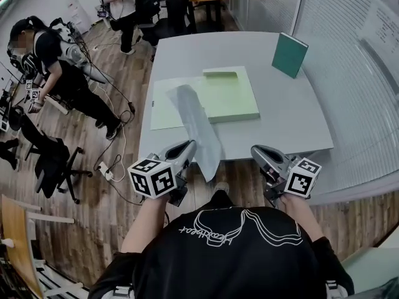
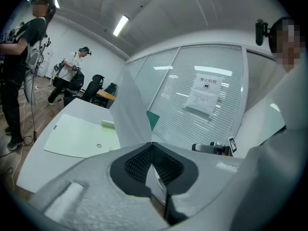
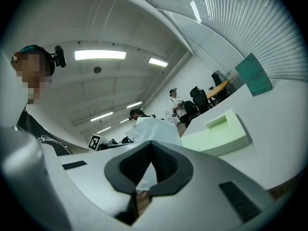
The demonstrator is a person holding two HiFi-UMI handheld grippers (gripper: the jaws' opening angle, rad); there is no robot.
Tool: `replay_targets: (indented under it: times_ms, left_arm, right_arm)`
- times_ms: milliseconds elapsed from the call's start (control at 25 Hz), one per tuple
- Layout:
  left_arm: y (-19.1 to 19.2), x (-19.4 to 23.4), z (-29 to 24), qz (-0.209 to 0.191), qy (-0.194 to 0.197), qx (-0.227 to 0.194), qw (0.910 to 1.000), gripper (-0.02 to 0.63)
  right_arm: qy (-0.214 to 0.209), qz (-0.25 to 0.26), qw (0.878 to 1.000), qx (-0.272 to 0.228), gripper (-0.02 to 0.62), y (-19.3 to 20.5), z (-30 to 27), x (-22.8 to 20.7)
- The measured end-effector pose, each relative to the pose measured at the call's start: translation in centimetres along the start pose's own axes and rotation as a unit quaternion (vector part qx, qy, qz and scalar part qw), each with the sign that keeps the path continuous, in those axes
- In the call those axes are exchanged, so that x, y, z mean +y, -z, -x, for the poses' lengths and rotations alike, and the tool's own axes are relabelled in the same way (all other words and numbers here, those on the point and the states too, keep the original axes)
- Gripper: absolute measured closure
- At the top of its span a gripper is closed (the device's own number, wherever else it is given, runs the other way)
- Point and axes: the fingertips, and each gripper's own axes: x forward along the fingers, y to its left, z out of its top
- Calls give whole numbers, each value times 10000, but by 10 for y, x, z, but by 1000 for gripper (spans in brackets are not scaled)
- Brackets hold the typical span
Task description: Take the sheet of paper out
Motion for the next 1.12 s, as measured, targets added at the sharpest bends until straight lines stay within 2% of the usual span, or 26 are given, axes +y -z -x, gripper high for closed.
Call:
replay_targets:
  times_ms: [160,480,640,840,1120]
  left_arm:
    - [0,-25,4,31,384,-2,9993,592]
    - [14,-54,22,74,800,-41,9968,592]
    - [-3,-59,23,108,907,-71,9958,592]
    - [16,-72,23,-11,997,-103,9950,592]
    - [-2,-75,32,20,1068,-141,9942,592]
  right_arm:
    - [-99,157,9998,-68,586,-5,2,15]
    - [-10,310,9994,-171,586,2,12,25]
    - [37,391,9992,-68,586,-6,7,29]
    - [24,585,9983,-61,586,16,24,28]
    - [172,541,9984,-2,586,3,18,33]
